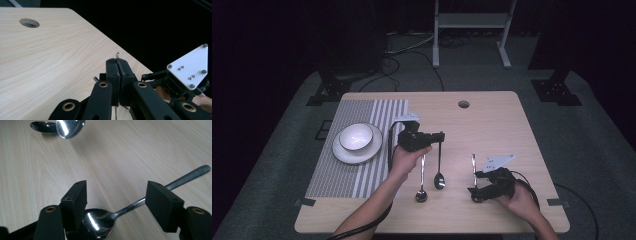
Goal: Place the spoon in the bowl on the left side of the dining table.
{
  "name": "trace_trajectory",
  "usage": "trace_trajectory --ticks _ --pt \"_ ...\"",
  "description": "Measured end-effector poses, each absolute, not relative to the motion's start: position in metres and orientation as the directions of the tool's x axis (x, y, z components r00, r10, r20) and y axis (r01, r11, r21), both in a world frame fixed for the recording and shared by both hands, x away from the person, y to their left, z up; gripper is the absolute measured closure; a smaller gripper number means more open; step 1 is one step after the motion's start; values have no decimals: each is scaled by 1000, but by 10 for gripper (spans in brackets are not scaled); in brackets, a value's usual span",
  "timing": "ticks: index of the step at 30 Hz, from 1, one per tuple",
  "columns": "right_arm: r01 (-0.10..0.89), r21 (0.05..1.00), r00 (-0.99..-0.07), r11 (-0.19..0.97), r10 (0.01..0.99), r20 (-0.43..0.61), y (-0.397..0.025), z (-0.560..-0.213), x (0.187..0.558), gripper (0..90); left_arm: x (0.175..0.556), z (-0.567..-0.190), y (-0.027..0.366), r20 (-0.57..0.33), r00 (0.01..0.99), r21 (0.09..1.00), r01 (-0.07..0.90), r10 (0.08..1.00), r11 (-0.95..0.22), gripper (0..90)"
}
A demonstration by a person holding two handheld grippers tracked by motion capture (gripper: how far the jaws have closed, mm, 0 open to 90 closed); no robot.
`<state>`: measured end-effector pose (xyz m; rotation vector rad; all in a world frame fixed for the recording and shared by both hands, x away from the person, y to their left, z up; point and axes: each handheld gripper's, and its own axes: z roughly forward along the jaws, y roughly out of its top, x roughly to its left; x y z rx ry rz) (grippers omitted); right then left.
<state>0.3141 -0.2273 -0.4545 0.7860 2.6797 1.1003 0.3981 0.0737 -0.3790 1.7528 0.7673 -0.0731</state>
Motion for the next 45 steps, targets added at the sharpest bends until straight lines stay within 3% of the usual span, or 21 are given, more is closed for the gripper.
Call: trace_trajectory --ticks 45 --pt "457 717 -807 526 584 86 -253 -448 310 223 427 -342 173 -365 703 867 496 610 -52 890"
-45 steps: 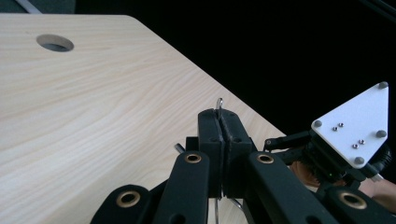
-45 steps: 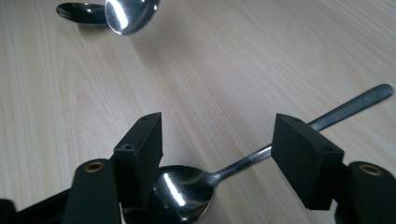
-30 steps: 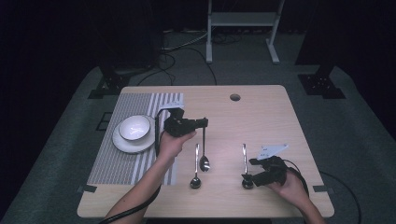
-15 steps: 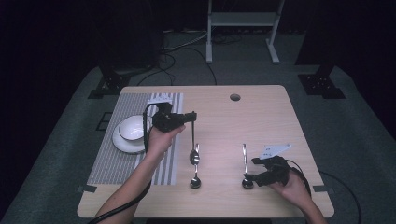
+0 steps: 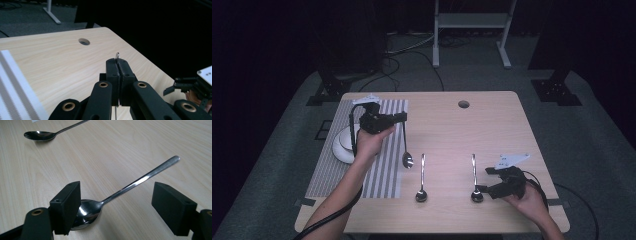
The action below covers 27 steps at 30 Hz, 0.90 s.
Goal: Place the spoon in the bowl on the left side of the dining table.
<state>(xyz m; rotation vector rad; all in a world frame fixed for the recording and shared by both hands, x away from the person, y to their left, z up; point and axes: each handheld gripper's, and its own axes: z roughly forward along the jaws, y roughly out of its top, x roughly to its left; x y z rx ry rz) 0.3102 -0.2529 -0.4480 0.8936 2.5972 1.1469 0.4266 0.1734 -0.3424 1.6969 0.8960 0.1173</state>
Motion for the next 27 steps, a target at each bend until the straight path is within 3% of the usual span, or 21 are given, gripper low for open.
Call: trace_trajectory --ticks 27 --pt "459 726 -802 512 590 91 -258 -446 311 207 436 -330 239 -365 615 879 476 699 41 890"
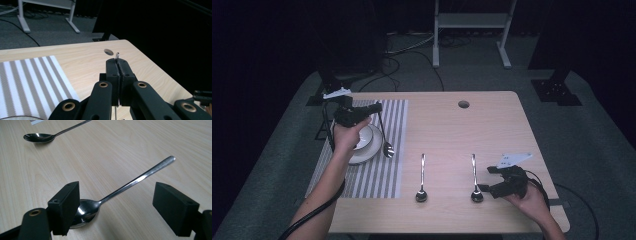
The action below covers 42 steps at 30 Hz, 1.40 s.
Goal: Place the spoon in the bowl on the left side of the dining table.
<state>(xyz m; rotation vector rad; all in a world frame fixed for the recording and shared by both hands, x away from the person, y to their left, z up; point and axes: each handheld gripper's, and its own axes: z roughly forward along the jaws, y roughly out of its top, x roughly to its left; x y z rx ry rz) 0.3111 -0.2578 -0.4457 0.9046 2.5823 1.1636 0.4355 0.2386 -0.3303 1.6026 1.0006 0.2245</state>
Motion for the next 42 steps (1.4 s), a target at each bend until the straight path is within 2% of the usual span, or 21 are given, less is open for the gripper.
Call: trace_trajectory --ticks 42 --pt "457 729 -804 510 587 93 -258 -444 312 207 441 -314 295 -345 496 889 444 797 109 890"
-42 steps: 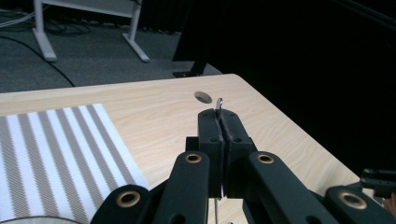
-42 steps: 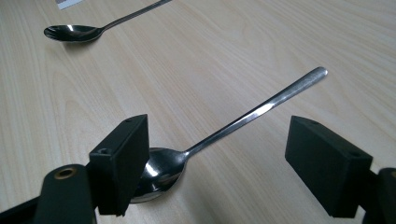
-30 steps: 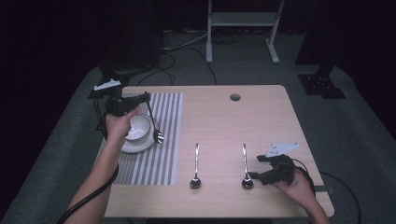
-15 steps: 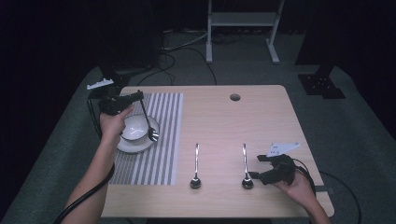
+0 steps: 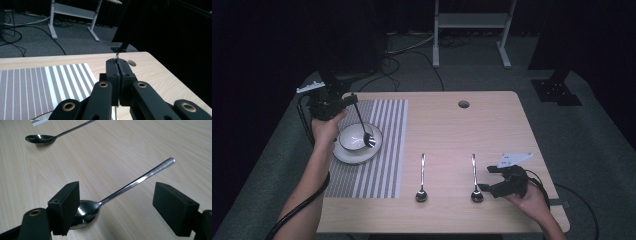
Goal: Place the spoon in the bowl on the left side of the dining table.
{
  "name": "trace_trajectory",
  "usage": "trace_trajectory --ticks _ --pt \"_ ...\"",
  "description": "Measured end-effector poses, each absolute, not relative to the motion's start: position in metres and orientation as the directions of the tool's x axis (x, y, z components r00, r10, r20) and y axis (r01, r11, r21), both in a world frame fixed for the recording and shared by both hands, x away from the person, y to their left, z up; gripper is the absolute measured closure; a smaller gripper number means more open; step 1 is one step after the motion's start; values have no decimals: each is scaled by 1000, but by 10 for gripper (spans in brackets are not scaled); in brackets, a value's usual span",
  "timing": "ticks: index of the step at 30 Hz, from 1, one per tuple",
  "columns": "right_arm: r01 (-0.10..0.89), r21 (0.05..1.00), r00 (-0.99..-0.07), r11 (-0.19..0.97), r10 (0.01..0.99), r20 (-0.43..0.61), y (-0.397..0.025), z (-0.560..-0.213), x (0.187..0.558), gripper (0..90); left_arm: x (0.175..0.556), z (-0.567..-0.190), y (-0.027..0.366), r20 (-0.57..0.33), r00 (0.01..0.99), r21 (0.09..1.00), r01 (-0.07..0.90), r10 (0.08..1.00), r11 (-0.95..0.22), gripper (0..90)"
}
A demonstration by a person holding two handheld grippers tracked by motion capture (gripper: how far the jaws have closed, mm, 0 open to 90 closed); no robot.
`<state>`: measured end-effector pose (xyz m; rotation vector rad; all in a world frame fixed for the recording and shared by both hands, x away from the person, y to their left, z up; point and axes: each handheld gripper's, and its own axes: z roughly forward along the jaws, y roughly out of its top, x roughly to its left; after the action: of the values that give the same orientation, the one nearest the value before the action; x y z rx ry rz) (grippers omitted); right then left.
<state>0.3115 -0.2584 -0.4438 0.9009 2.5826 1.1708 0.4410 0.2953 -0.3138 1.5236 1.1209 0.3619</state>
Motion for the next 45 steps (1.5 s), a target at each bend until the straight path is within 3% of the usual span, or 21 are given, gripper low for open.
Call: trace_trajectory --ticks 23,45 --pt "457 731 -802 506 590 93 -260 -443 311 200 442 -317 326 -344 395 888 431 852 159 891" --pt "455 730 -807 510 583 96 -258 -444 312 200 441 -347 346 -348 300 871 454 888 188 891"
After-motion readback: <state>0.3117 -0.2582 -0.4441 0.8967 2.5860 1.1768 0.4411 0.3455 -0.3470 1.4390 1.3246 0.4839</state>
